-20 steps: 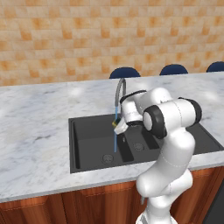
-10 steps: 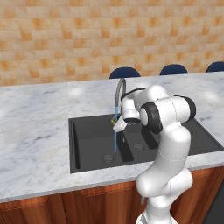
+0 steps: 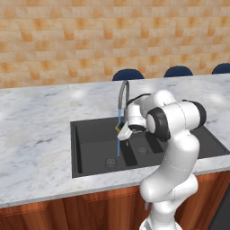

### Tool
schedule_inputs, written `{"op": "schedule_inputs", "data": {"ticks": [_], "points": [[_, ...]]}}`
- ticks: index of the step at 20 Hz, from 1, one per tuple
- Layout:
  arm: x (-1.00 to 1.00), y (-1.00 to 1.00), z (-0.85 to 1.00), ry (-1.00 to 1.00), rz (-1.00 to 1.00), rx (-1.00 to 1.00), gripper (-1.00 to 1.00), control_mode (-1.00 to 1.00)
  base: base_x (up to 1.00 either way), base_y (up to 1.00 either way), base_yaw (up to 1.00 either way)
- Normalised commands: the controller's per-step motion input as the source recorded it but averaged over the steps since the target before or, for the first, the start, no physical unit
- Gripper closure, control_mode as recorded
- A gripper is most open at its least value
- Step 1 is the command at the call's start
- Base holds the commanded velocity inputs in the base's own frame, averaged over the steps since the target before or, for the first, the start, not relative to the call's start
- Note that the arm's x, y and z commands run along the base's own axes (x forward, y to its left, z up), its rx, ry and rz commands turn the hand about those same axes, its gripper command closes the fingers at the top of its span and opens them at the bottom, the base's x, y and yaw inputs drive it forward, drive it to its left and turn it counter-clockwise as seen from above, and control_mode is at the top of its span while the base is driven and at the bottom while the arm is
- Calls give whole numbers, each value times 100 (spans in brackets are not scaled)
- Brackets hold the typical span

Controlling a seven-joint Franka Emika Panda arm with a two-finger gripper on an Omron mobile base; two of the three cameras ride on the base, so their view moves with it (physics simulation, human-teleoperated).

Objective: Soak the sponge with water for a few seconds and then drop it inside the sink.

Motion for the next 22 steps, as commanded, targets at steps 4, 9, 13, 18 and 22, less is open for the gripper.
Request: {"op": "schedule_inputs", "data": {"ticks": [4,9,13,18,22], "points": [[-2,0,0,0,0,0,100,-100,0,0,0],[-45,0,22,1,0,0,100,-100,0,0,0],[-41,0,33,7,0,0,100,-100,0,0,0],[-9,0,33,27,0,0,100,-100,0,0,0],[-6,0,17,38,0,-3,100,-100,0,0,0]]}}
